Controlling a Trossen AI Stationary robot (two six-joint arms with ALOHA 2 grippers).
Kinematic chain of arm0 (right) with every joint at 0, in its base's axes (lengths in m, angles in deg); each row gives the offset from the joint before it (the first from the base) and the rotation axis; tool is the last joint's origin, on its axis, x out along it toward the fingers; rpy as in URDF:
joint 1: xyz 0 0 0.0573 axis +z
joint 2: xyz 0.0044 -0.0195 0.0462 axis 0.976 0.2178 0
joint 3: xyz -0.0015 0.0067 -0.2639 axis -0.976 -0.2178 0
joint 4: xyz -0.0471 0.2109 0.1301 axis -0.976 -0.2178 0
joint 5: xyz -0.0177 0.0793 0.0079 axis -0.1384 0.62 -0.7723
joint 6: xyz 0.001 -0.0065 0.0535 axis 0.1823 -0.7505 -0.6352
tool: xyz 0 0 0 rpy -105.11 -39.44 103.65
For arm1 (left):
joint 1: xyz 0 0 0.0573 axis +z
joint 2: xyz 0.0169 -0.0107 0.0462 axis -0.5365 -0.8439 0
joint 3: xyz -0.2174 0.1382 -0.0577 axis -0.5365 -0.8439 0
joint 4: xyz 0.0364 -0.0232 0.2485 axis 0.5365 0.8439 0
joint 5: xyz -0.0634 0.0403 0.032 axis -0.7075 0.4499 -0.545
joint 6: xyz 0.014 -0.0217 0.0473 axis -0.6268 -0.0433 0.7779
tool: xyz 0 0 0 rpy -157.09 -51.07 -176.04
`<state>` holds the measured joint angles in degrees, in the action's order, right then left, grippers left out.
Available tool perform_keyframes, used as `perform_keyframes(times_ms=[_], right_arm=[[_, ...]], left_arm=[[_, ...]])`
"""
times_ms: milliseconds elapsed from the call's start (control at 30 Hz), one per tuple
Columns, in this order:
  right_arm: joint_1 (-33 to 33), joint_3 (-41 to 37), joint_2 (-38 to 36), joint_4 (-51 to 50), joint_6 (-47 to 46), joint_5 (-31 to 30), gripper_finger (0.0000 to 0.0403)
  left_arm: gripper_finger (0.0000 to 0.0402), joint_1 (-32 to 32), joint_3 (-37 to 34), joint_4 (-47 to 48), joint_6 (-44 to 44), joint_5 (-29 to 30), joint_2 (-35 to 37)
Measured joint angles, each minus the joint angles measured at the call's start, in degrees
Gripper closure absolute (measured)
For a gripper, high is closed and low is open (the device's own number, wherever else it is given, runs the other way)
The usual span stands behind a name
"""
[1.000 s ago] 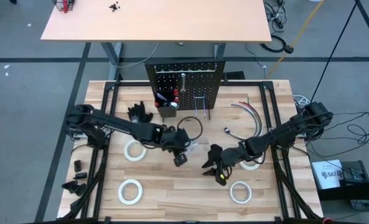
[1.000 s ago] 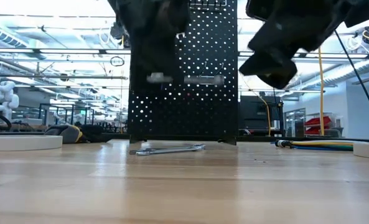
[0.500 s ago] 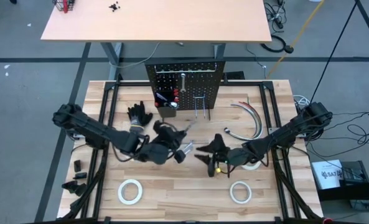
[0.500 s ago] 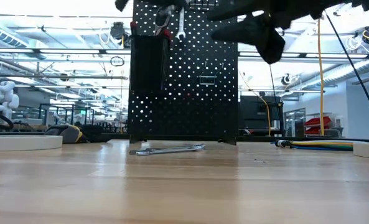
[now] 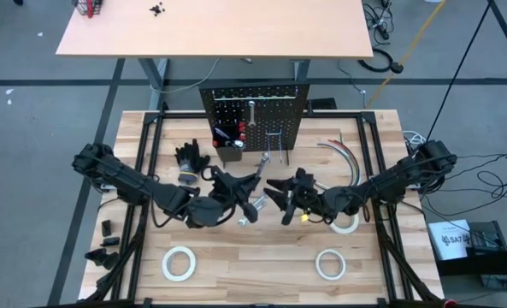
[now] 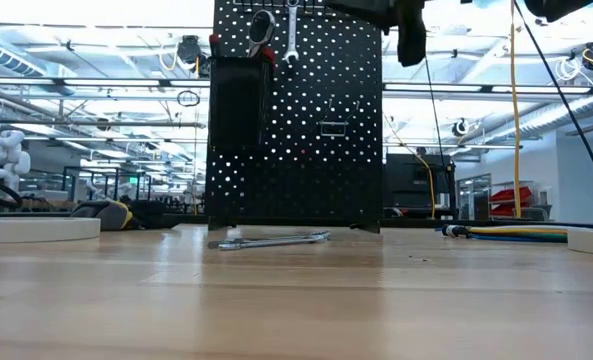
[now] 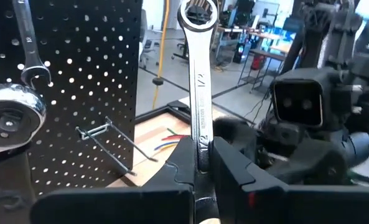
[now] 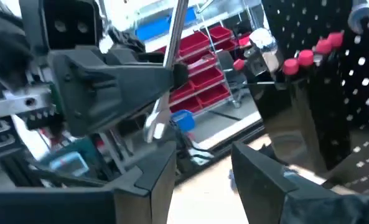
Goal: Hang tools onto peg board
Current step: Hang the wrench on the peg board
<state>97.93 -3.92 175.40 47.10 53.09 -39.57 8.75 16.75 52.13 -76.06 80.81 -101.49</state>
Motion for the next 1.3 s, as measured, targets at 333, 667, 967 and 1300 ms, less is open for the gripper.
perform_keyframes(times_ms=[333,667,967,1300], right_arm=[[0.2,0.0,0.0,14.5,-4.6,0.0,0.0254],[-1.9,0.0,0.0,18.2,-3.6,0.0,0.0254],[-3.6,0.7,0.0,15.8,-5.6,0.2,0.0254],[-4.9,12.3,0.0,-6.4,-3.8,1.3,0.0254]], left_arm=[[0.0382,0.0,0.0,1.1,0.2,-0.2,0.0],[0.0382,0.6,0.0,0.7,1.7,-0.2,0.0],[0.0382,1.4,0.0,1.0,2.7,-1.3,0.0],[0.0382,2.6,0.0,1.2,4.1,-4.6,0.0]])
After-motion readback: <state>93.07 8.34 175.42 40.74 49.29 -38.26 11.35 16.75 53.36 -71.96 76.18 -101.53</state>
